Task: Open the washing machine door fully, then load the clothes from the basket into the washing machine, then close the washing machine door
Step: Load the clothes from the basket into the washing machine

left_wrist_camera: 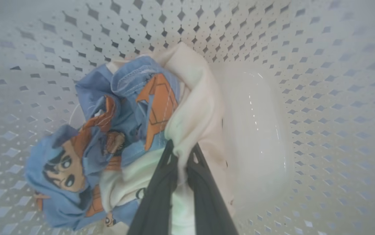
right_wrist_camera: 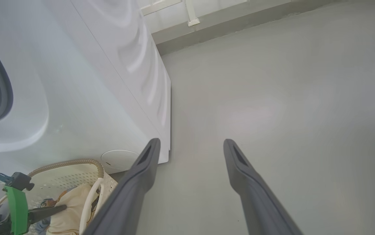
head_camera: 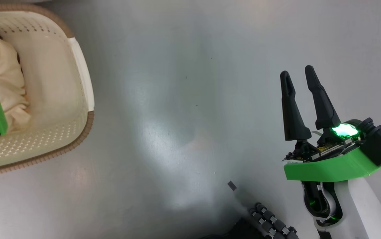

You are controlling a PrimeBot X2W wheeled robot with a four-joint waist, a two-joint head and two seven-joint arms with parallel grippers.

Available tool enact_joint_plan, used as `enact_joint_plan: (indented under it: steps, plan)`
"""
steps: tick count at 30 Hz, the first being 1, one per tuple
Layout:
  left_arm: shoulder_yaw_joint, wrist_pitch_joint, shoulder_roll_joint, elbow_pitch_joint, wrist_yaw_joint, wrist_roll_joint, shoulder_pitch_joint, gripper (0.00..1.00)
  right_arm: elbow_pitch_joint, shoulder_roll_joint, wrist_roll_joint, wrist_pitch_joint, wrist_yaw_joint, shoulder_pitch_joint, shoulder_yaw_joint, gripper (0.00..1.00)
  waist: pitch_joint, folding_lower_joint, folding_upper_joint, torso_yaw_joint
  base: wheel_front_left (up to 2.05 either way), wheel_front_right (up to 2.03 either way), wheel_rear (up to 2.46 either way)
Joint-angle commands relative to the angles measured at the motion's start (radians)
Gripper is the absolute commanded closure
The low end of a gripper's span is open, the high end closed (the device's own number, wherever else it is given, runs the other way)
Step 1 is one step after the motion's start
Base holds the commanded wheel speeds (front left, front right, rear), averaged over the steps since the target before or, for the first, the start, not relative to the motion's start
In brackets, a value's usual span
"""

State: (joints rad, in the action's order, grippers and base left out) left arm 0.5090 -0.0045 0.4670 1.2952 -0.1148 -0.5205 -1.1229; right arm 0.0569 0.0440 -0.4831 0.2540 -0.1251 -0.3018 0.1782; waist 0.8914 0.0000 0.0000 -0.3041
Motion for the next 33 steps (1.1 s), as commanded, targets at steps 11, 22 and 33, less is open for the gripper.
enact_joint_plan:
  steps: [11, 22, 33]
  plan:
    - [-0.069, -0.174, -0.04, -0.006, -0.014, -0.101, 0.087, 1.0, 0.004, 0.006, 0.013, 0.008, -0.006, 0.011, -0.003, 0.0, -0.131, 0.0, 0.0, 0.065, 0.0, 0.0, 0.0]
    - [-0.124, -0.256, -0.076, -0.13, -0.016, -0.223, 0.304, 1.0, -0.058, 0.006, 0.038, 0.008, -0.006, 0.078, -0.024, 0.0, -0.386, 0.0, 0.0, 0.142, 0.0, 0.0, 0.0]
    - [-0.298, -0.257, -0.092, -0.332, -0.016, -0.152, 0.539, 1.0, -0.116, 0.046, 0.036, 0.008, -0.006, 0.18, -0.047, 0.0, -0.594, 0.0, 0.0, 0.181, 0.0, 0.0, 0.0]
